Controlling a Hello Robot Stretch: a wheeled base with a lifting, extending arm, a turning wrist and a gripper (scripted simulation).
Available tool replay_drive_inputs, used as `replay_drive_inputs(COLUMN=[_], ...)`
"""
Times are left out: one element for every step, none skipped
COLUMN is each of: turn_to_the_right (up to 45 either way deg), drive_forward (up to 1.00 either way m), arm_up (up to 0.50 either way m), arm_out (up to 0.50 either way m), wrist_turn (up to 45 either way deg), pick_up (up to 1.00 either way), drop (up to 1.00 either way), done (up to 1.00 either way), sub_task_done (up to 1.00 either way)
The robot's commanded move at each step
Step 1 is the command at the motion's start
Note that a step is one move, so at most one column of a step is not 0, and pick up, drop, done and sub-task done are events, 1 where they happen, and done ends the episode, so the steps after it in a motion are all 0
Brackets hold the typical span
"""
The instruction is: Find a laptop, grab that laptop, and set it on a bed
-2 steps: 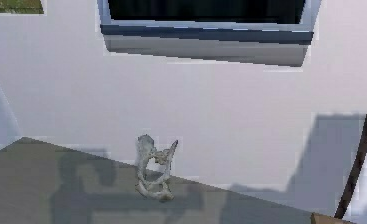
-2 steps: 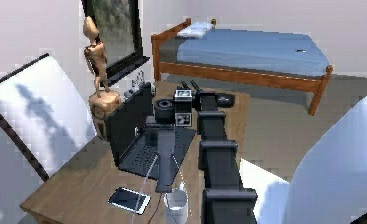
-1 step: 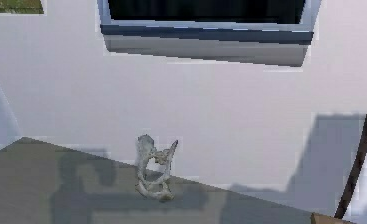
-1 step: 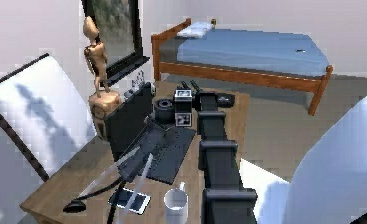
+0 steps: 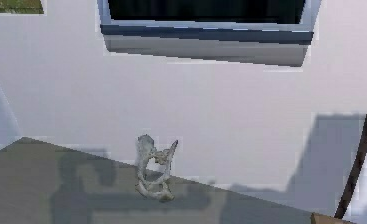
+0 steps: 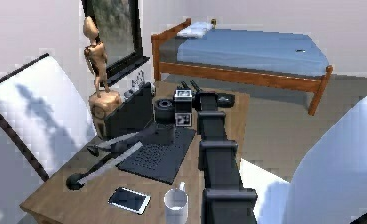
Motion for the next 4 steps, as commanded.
replay_drive_inputs(turn_to_the_right=[0.0,0.0,0.0,0.0], drive_forward=[0.0,0.0,0.0,0.0], arm_up=[0.0,0.0,-0.3,0.0], arm_out=[0.0,0.0,0.0,0.0], wrist_turn=[45.0,42.0,0.0,0.0], pick_up=[0.0,0.0,0.0,1.0], drop=[0.0,0.0,0.0,0.0], done=[0.0,0.0,0.0,0.0], sub_task_done=[0.0,0.0,0.0,0.0])
